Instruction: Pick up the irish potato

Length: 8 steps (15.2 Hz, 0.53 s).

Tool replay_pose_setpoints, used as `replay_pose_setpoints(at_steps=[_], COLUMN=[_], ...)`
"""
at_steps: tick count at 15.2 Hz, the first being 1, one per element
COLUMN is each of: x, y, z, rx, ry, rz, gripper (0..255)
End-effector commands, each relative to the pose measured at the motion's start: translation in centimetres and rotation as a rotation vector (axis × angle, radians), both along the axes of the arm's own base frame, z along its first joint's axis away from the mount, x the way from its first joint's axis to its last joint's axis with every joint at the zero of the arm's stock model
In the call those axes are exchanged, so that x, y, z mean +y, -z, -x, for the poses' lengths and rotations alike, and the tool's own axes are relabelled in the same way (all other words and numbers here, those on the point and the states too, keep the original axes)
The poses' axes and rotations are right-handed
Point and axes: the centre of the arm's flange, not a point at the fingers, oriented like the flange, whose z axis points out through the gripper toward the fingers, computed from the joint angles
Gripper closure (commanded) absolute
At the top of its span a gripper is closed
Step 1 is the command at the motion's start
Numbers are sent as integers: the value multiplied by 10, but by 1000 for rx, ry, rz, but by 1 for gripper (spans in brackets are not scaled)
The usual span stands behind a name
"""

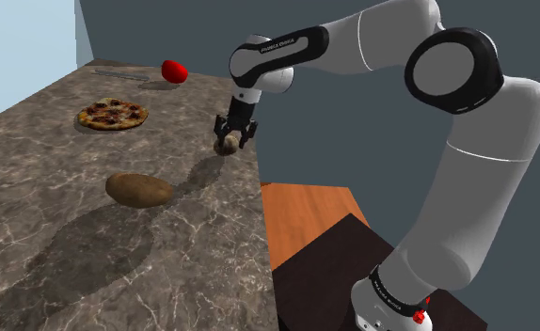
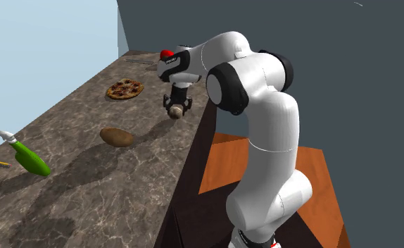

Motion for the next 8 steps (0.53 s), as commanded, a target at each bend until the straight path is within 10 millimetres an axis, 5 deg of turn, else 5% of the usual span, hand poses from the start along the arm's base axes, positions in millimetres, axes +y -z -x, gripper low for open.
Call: replay_pose_setpoints(at_steps=[1, 8], x=[-1, -1], y=[-11, -38], z=[0, 0], rx=[0, 0], ry=[0, 0], rz=[0, 0], gripper=[255, 255])
